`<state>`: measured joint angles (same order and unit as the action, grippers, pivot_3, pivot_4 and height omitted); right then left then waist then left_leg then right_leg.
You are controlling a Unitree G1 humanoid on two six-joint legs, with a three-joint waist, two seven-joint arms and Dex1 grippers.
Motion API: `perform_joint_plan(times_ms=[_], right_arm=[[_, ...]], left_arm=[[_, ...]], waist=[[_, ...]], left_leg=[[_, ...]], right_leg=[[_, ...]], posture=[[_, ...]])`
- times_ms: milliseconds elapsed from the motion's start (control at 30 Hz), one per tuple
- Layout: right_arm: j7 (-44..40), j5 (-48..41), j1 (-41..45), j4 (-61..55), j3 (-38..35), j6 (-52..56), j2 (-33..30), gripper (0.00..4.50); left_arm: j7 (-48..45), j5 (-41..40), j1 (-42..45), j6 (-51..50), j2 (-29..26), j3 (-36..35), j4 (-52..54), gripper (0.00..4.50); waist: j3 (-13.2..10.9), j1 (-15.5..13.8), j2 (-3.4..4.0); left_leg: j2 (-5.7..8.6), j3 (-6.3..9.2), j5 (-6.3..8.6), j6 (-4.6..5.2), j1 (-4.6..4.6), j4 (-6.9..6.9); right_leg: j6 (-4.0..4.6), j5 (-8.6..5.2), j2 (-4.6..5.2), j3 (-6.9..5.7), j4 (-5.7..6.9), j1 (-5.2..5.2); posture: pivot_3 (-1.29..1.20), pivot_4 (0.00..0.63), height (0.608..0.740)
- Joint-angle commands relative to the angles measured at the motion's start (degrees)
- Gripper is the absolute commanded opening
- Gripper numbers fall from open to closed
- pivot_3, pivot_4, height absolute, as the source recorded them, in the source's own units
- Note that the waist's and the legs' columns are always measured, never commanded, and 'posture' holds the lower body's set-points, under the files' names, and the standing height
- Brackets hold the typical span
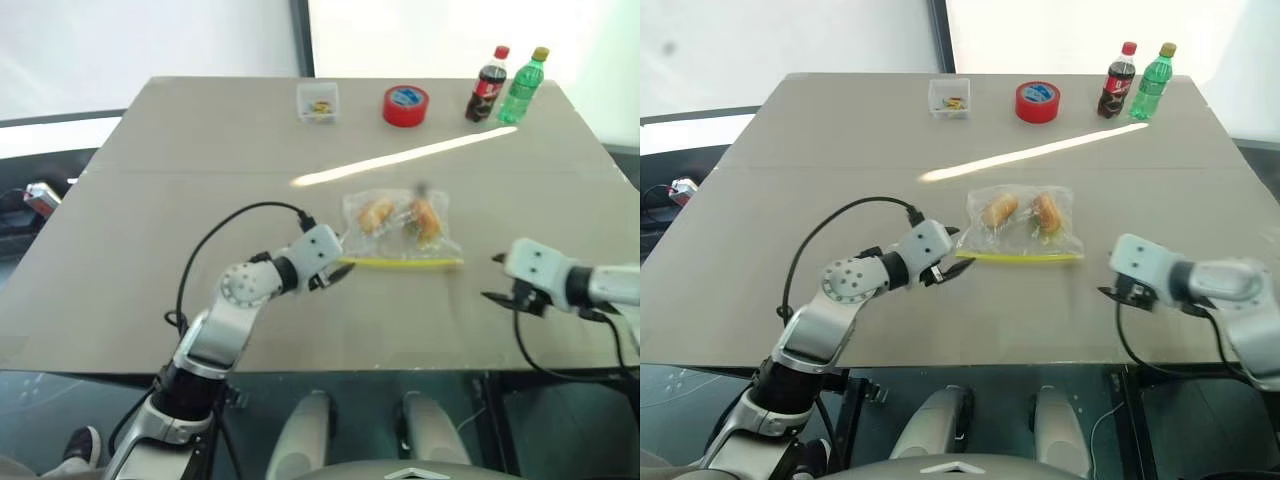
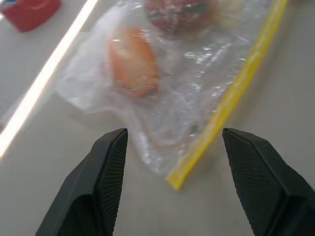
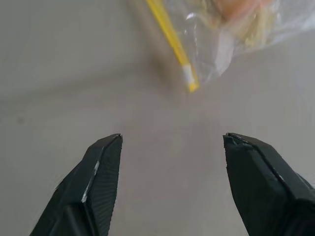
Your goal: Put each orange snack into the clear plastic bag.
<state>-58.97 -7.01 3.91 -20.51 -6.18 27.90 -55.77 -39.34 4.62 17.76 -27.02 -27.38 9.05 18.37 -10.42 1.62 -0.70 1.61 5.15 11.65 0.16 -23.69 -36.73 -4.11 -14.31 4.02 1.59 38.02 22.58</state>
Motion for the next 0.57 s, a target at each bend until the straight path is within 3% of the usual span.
perform_joint_plan(times_ms=[33, 133, 233, 367, 567], right_arm=[[-2.47, -5.42, -1.62, -0.63, -7.07, -0.31, -0.47, 3.26], [-4.43, -10.12, -1.77, 3.71, -11.29, -1.68, 0.7, 3.26], [-5.98, -16.14, -0.69, 9.43, -14.73, -0.73, 3.08, 3.26], [-6.39, -18.83, 1.86, 15.39, -16.34, -3.55, 4.78, 3.26], [-7.31, -19.43, 3.37, 17.51, -15.07, -4.85, 3.61, 3.26]], left_arm=[[2.03, -6.56, 0.18, -4.45, 2.46, -7.08, 6.56, 3.14], [3.33, -17.0, -0.39, -13.69, 6.44, -16.38, 12.8, 3.14], [0.76, -22.71, -6.01, -19.78, 2.89, -22.73, 17.07, 3.14], [-1.67, -28.03, -11.11, -20.36, -2.27, -27.62, 19.85, 3.14], [-0.28, -32.98, -13.88, -20.77, -4.47, -31.0, 20.35, 3.14]], waist=[[0.0, -0.01, 0.0], [-0.01, -0.32, -0.04], [0.03, 0.04, -0.06], [0.03, -0.03, -0.03], [0.04, -0.75, -0.02]], left_leg=[[-0.02, -0.01, 0.0, 0.0, 0.0, 0.0], [-0.06, -0.01, 0.0, 0.0, -0.04, -0.02], [-0.14, -0.07, 0.01, 0.0, -0.01, -0.03], [-0.17, -0.06, 0.01, 0.0, 0.03, 0.04], [-0.18, -0.08, 0.01, 0.0, 0.04, -0.1]], right_leg=[[0.0, 0.0, 0.0, 0.0, -0.01, 0.0], [-0.01, 0.0, 0.02, -0.02, -0.04, -0.01], [-0.01, 0.0, -0.01, 0.0, -0.04, -0.01], [0.02, 0.0, -0.08, -0.01, -0.03, -0.01], [0.02, 0.0, -0.03, 0.01, -0.06, -0.1]], posture=[[0.0, 0.15, 0.74], [0.0, 0.15, 0.74], [0.0, 0.15, 0.74], [0.0, 0.15, 0.74], [0.0, 0.15, 0.74]])
